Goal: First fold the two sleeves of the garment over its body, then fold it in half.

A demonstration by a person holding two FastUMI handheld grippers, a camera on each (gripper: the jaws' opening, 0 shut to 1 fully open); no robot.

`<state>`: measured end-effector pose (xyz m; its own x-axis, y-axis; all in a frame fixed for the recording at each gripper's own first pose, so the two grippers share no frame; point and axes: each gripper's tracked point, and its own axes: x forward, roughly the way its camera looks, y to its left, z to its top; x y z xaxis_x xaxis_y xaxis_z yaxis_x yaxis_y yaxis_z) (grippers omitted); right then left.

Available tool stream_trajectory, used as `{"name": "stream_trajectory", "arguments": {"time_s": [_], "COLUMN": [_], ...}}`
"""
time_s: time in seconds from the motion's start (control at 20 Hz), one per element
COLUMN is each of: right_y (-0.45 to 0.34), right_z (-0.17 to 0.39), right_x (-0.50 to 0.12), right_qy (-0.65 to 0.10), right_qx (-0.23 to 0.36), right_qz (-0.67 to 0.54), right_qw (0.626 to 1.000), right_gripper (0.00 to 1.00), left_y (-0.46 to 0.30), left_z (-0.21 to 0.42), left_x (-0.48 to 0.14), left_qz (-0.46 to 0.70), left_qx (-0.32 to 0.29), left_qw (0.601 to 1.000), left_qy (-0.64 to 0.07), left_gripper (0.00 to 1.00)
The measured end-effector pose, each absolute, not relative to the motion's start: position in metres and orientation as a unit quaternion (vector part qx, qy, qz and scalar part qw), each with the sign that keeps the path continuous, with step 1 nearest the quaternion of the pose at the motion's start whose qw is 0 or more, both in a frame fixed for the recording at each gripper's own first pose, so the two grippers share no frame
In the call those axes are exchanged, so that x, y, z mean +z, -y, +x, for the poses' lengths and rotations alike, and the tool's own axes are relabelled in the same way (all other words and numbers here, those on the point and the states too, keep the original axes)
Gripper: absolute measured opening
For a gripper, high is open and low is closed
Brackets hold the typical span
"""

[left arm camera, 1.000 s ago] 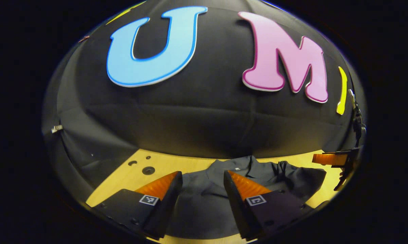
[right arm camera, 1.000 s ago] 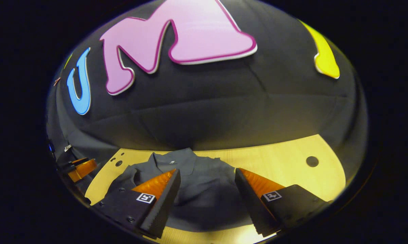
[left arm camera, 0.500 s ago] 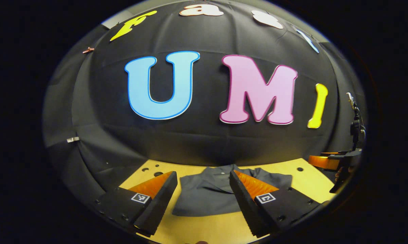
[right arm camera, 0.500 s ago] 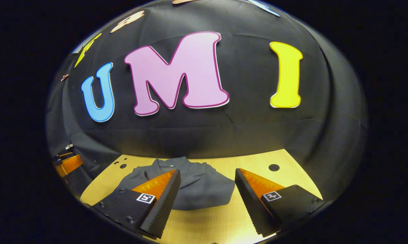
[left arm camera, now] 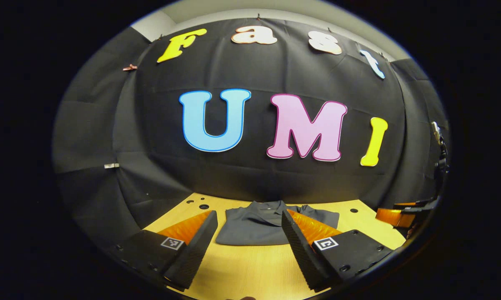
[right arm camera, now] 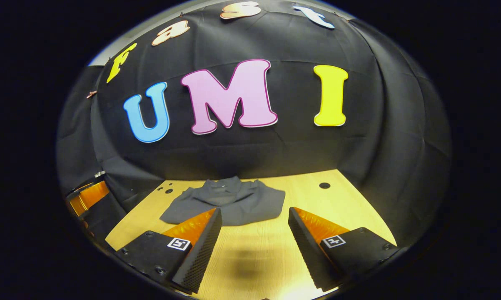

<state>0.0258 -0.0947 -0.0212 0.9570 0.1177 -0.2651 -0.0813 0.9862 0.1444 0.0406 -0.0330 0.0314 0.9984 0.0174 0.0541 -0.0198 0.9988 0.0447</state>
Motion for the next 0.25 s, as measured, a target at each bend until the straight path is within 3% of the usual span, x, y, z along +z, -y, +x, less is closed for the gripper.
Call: {"name": "stream_trajectory", "arguments": {"time_s": [0.25], "right_y": [0.084], "right_z": [-0.026], "right_x": [-0.036], "right_qy": [-0.152], "right_qx": [0.073], "right_qz": [0.036], "right_qw": [0.985], "right_gripper": [0.98], "left_y": [0.037], "left_z": [-0.006], "left_x": [0.006], "left_qz": [0.017], "left_qx": [-0.008], "left_qw": [1.000], "left_qy": [0.014], "left_gripper": [0.97]}}
